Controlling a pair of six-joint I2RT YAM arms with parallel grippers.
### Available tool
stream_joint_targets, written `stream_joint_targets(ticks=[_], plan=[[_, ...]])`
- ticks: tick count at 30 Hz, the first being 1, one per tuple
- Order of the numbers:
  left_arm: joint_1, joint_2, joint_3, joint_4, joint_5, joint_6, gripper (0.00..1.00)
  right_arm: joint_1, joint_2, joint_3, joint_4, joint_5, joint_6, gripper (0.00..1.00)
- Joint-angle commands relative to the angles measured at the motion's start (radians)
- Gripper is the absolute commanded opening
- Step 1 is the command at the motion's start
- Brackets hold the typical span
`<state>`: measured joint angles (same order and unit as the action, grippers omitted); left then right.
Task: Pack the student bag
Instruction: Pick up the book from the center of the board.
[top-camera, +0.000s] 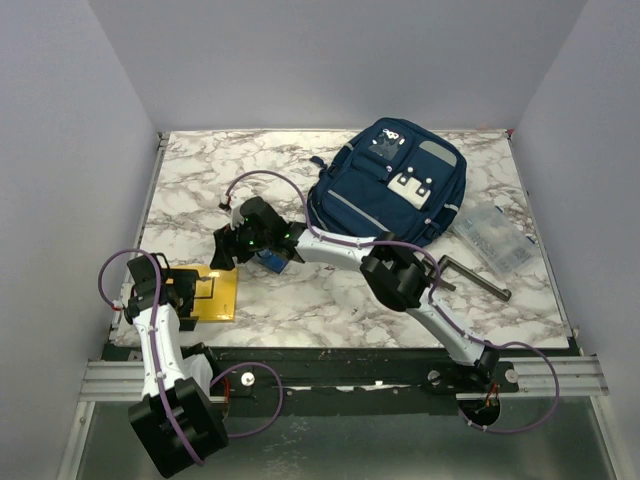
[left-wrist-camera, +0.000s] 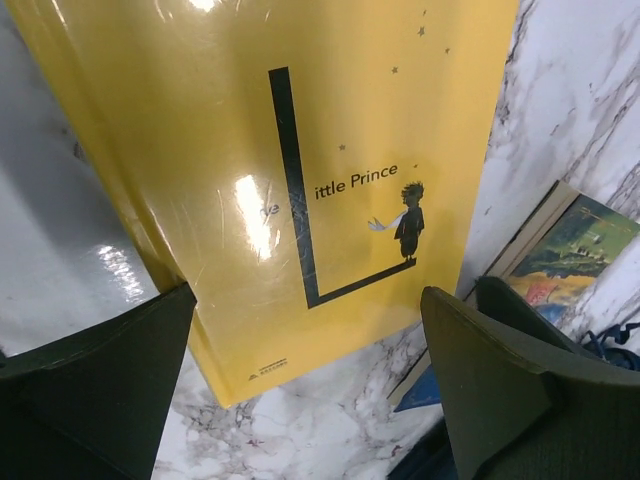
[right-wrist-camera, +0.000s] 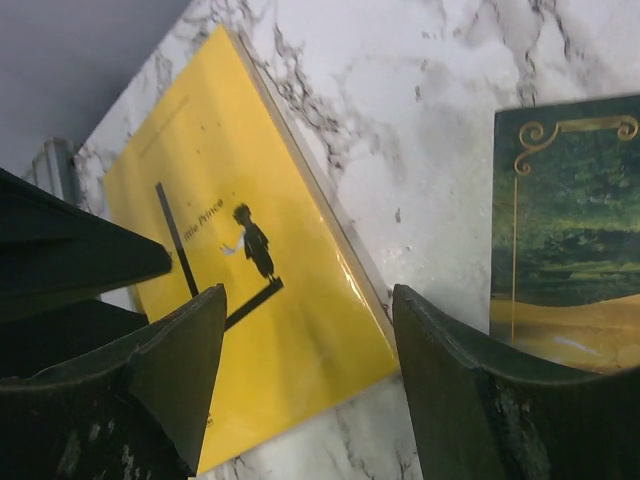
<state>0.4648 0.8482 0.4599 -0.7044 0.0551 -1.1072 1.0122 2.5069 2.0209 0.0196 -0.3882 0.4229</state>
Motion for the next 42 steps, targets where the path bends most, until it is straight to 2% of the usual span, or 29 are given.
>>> stream_joint_targets(ticks=[1,5,10,13,18,21,26,30,35,39,42], plan=[[0.015,0.063,-0.047,0.086,0.071,-0.017,0.98,-0.006,0.07,0.059,-0.004,-0.063,0.044,0.7],[0.017,0.15,-0.047,0.114,0.102,0.007,0.98,-0.004,0.07,0.009,-0.018,-0.062,0.06,0.62],[0.01,0.301,0.0,0.135,0.173,0.102,0.96,-0.004,-0.032,-0.176,0.01,-0.052,0.087,0.45],[-0.038,0.367,0.023,0.138,0.228,0.134,0.95,-0.004,-0.153,-0.368,0.073,-0.02,0.136,0.45],[-0.235,0.41,0.033,0.175,0.285,0.093,0.96,-0.005,-0.333,-0.628,0.129,0.063,0.173,0.48],[-0.296,0.415,0.037,0.184,0.289,0.08,0.96,-0.004,-0.398,-0.691,0.075,0.113,0.128,0.51],[-0.302,0.347,0.068,0.151,0.227,0.166,0.96,-0.004,-0.492,-0.73,-0.006,0.193,0.033,0.6],[-0.302,0.27,0.114,0.062,0.131,0.235,0.97,-0.004,-0.515,-0.712,-0.066,0.242,0.01,0.62],[-0.301,0.167,0.115,0.034,-0.007,0.252,0.98,-0.005,-0.487,-0.674,-0.072,0.296,0.036,0.63],[-0.302,0.141,0.087,0.034,-0.032,0.209,0.98,-0.006,-0.455,-0.625,-0.07,0.297,0.055,0.63],[-0.302,0.154,0.036,0.141,0.039,0.208,0.98,-0.017,-0.414,-0.598,-0.056,0.265,0.082,0.62]])
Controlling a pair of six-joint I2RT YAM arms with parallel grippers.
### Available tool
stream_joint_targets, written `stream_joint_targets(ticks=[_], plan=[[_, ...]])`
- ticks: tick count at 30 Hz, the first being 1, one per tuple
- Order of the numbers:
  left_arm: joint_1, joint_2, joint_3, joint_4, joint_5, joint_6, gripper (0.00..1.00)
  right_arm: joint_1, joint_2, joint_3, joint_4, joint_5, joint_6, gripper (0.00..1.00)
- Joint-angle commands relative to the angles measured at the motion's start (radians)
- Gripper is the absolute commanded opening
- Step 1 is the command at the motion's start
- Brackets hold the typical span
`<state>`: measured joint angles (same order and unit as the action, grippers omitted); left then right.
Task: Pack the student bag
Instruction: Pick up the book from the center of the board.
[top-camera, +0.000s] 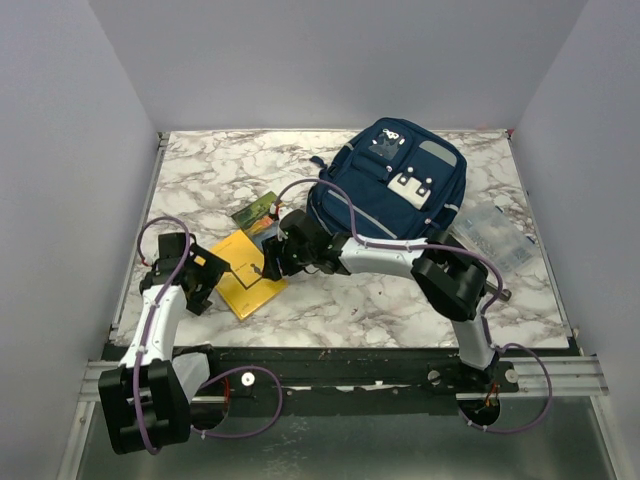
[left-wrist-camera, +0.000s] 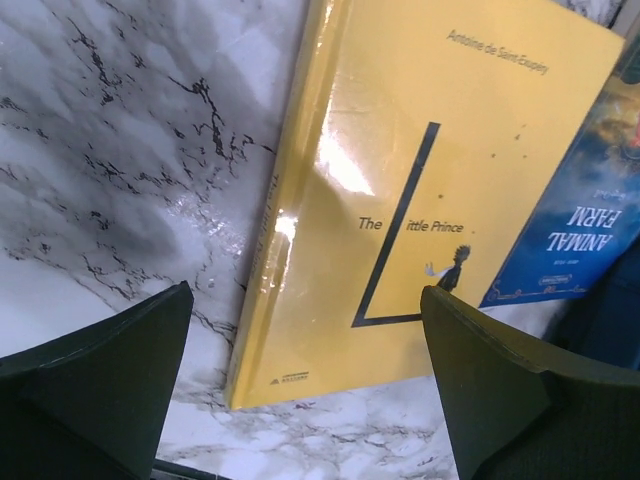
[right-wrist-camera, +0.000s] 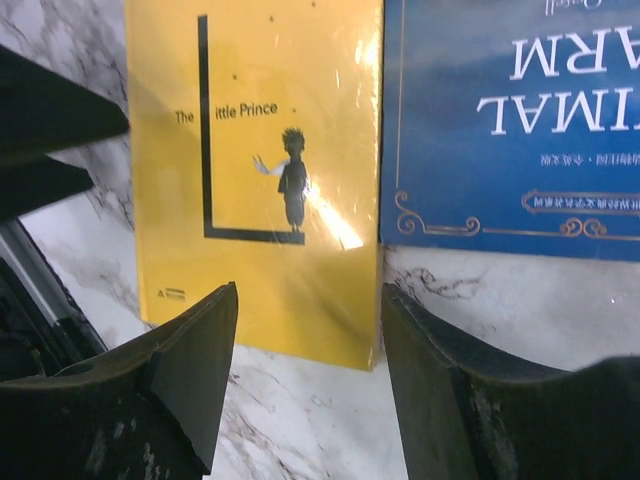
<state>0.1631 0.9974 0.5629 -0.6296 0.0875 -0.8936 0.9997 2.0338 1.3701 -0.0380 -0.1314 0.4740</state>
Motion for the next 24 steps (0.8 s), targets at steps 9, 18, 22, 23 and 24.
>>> stream_joint_targets(ticks=[9,18,22,23,24], plan=[[0.0,0.121,-0.117,0.244,0.16,0.018,0.98,-0.038,0.129,0.054,0.085,-0.084,0.086,0.43],[-0.002,-0.065,-0.146,0.311,0.379,0.075,0.94,-0.044,0.184,0.008,0.157,-0.177,0.135,0.36],[-0.013,-0.245,-0.158,0.323,0.44,0.048,0.93,-0.051,0.183,-0.004,0.189,-0.21,0.149,0.34],[-0.015,-0.269,-0.161,0.329,0.45,0.032,0.93,-0.052,0.181,-0.006,0.194,-0.216,0.152,0.34],[-0.015,-0.289,-0.161,0.328,0.462,0.018,0.92,-0.053,0.18,-0.007,0.197,-0.219,0.155,0.34]])
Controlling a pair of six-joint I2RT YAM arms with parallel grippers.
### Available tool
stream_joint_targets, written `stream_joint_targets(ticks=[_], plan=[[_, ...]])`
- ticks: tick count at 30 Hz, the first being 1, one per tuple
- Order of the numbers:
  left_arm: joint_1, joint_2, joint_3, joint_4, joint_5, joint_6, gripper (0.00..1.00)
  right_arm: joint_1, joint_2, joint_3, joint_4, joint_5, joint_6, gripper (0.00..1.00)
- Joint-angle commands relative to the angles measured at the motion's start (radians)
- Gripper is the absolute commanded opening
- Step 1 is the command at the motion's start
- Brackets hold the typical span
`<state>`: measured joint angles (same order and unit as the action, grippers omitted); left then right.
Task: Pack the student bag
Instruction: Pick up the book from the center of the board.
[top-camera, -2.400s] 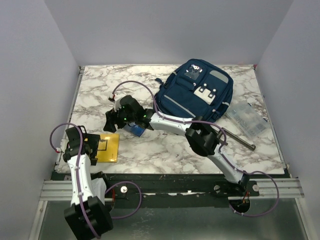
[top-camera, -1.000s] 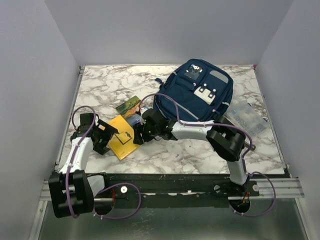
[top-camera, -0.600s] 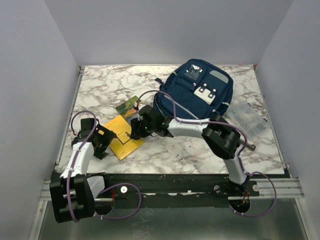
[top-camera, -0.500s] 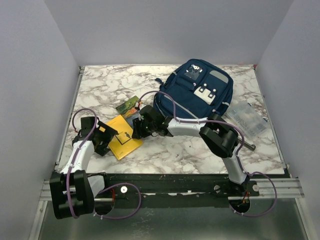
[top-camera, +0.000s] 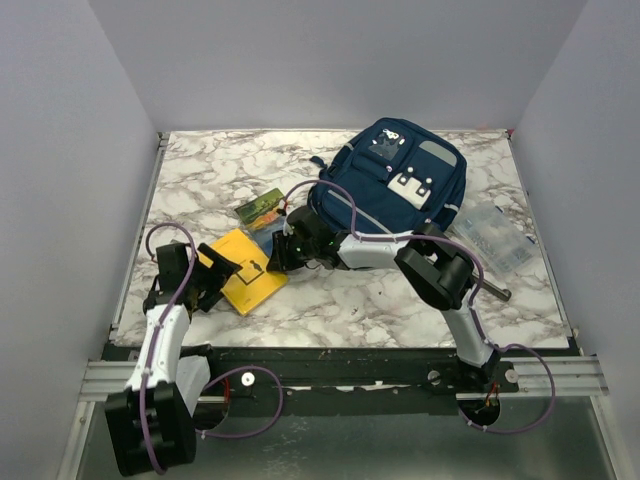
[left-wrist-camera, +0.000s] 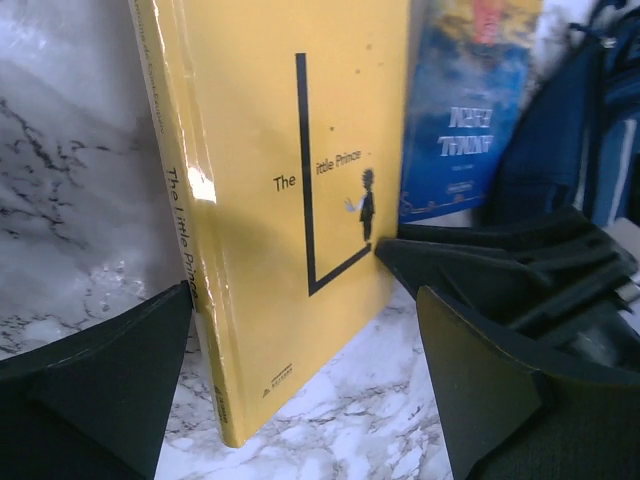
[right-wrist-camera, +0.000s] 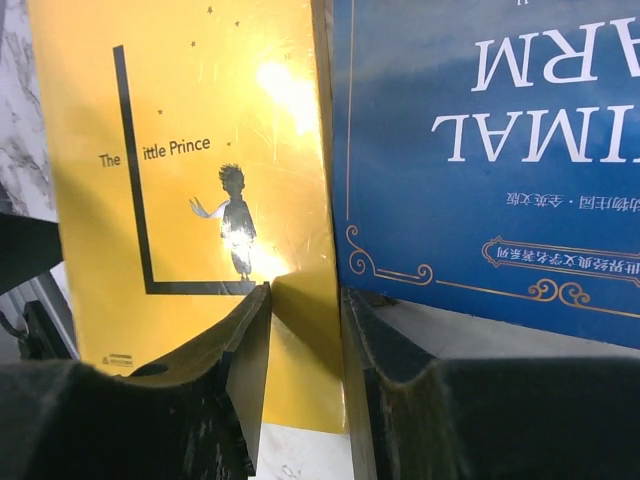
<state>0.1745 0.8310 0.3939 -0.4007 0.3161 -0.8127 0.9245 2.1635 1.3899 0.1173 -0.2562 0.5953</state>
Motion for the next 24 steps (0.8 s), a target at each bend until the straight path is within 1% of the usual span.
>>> stream_joint_targets(ticks=[1,4,9,12,15,18,21,24], plan=[[-0.028,-0.129,0.01,0.099,0.246,-0.072,0.91,0.022,0.05,-0.027,0.043,-0.098,0.035,0.33],[-0.031,-0.112,0.023,0.1,0.251,-0.082,0.91,0.021,0.051,-0.028,0.049,-0.109,0.041,0.34],[-0.036,-0.038,0.061,0.102,0.257,-0.075,0.87,0.02,0.056,-0.029,0.065,-0.126,0.054,0.34],[-0.053,-0.033,0.077,0.111,0.26,-0.084,0.8,0.021,0.059,-0.029,0.071,-0.129,0.057,0.33],[-0.072,-0.074,0.071,0.136,0.247,-0.105,0.72,0.02,0.065,-0.025,0.074,-0.136,0.06,0.33],[-0.082,-0.1,0.054,0.172,0.23,-0.12,0.69,0.021,0.066,-0.025,0.079,-0.143,0.062,0.33],[-0.084,-0.065,0.053,0.178,0.225,-0.115,0.65,0.02,0.064,-0.027,0.083,-0.147,0.063,0.33],[-0.088,-0.027,0.05,0.179,0.209,-0.104,0.58,0.021,0.064,-0.033,0.092,-0.159,0.072,0.33]])
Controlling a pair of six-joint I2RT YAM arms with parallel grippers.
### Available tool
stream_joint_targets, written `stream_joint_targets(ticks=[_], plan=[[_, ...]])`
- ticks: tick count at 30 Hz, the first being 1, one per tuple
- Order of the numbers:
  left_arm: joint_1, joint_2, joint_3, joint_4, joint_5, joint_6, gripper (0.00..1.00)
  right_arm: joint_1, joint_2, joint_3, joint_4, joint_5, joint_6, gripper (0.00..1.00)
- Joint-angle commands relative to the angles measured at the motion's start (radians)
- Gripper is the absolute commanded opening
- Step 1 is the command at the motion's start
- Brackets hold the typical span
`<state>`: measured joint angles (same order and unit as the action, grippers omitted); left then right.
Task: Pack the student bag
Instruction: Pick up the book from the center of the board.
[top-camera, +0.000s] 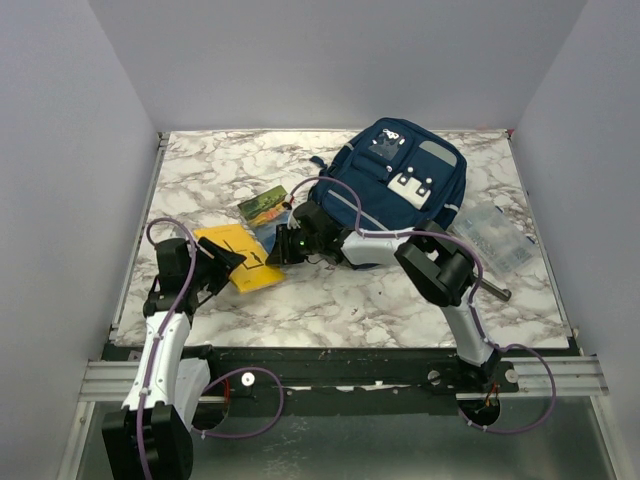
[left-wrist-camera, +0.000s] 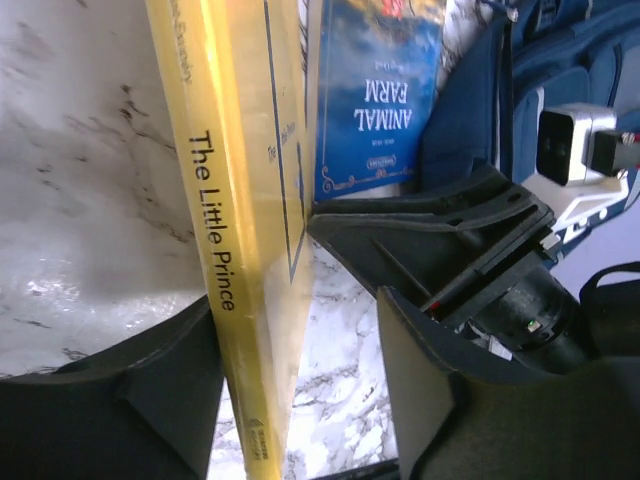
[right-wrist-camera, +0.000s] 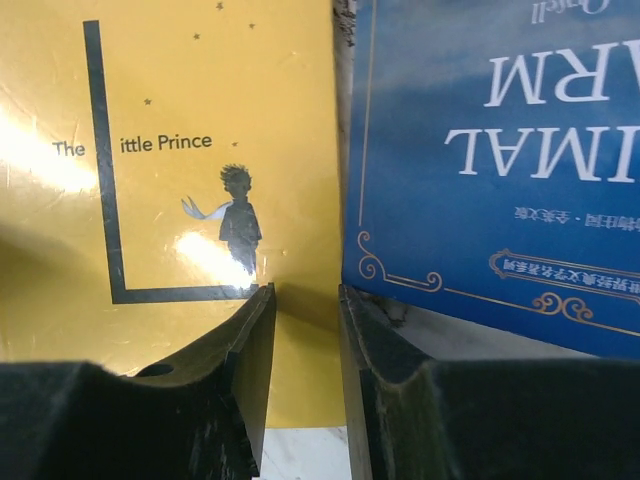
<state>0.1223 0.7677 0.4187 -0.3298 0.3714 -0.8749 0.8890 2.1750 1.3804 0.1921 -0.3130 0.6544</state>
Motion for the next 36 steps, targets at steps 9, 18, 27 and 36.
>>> stream_joint_targets(ticks=[9,18,27,36], plan=[[-0.053,0.049,0.026,0.12,0.091,0.011,0.31,0.056,0.034,-0.036,0.03,-0.121,0.024,0.33],[-0.055,0.0,0.13,-0.039,0.058,0.168,0.0,0.042,-0.198,0.023,-0.305,0.035,-0.174,0.57],[-0.092,-0.013,0.318,0.031,0.477,0.339,0.0,-0.199,-0.561,-0.151,-0.372,-0.202,-0.248,0.66],[-0.318,0.057,0.321,0.433,0.741,0.211,0.0,-0.499,-0.89,-0.485,0.048,-0.672,0.083,0.7]])
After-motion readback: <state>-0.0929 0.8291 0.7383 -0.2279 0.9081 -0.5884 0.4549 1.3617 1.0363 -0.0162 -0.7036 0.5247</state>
